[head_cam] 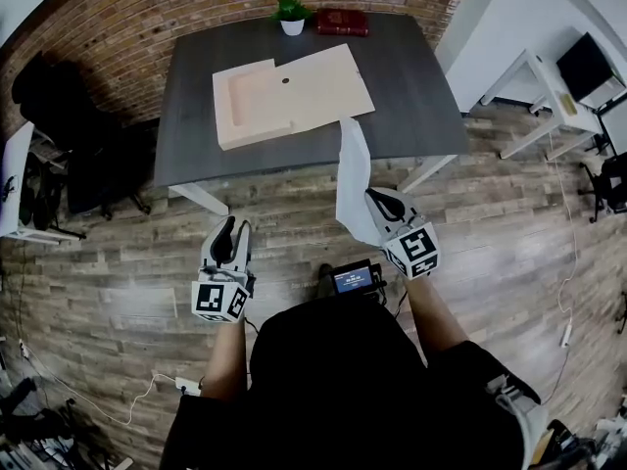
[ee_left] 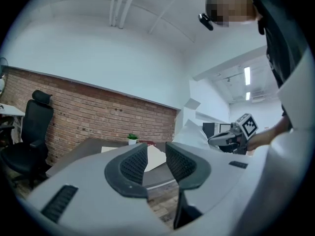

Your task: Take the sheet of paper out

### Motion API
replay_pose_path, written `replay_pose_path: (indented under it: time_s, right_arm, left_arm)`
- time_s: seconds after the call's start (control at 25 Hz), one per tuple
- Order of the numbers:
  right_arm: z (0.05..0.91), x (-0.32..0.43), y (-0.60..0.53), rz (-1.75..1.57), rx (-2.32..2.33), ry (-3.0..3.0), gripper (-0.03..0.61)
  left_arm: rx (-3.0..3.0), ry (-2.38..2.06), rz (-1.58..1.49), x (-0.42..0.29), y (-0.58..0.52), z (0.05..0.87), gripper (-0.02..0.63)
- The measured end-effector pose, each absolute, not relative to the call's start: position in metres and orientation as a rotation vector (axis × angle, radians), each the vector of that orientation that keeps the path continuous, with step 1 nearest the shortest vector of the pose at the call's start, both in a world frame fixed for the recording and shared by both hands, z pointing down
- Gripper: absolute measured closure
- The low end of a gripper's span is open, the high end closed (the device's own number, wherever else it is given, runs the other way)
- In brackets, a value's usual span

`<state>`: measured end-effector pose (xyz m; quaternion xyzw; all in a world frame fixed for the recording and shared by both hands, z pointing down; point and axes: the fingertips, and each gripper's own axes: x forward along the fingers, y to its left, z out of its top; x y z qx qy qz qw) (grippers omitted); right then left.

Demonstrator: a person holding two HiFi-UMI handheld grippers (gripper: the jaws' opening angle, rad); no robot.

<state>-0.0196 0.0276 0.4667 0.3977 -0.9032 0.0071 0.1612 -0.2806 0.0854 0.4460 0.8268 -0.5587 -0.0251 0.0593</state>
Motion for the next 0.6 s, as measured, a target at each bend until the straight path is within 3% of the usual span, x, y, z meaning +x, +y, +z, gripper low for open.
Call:
replay_pose_path:
  time_s: [0.6]
  right_arm:
    - [0.483, -0.055, 0.157, 0.091, 1.177, -2.514, 0.574]
  left_arm:
    - [2.489, -1.643, -0.14, -0.308, 0.203, 0.476, 0.505]
